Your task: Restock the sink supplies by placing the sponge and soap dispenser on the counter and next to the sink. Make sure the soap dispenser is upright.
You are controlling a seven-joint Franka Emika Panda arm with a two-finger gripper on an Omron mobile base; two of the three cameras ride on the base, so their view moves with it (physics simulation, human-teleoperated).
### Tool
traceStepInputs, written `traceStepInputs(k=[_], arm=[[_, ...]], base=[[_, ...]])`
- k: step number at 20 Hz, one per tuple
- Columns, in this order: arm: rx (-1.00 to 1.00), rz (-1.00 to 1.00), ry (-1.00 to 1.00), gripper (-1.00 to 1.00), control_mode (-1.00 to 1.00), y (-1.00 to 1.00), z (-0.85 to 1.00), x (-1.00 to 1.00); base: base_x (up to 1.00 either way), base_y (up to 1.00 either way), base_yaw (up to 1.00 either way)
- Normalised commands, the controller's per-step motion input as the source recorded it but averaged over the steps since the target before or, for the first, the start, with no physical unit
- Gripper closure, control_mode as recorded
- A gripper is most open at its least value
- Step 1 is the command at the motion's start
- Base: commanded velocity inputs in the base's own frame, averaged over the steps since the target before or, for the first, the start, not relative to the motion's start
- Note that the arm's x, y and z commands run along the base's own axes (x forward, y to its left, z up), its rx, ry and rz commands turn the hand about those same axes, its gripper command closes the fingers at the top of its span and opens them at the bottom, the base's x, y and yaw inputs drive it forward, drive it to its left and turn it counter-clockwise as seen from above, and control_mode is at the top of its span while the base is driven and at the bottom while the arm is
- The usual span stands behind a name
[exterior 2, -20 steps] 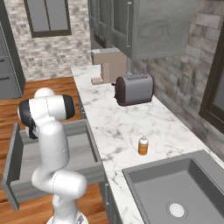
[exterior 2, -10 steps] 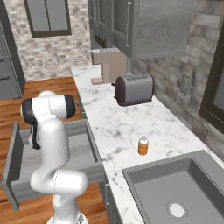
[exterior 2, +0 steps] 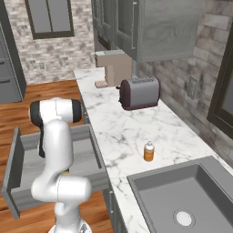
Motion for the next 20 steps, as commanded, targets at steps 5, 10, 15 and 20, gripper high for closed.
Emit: traceStepInputs(k=[5,10,15,20], arm=[[0.01,0.04,0.0,-1.0,-1.0,0.0,-0.12,-0.12],[0.0,0.0,0.02,-1.0,-1.0,0.0,0.0,-0.04],[0.0,0.0,0.03,-1.0,-1.0,0.0,-0.01,0.0],[0.0,0.0,0.0,-1.0,-1.0,0.01,-0.15,0.0]], base=[[0.0,0.0,0.0],[0.0,0.0,0.0],[0.0,0.0,0.0],[0.0,0.0,0.0]])
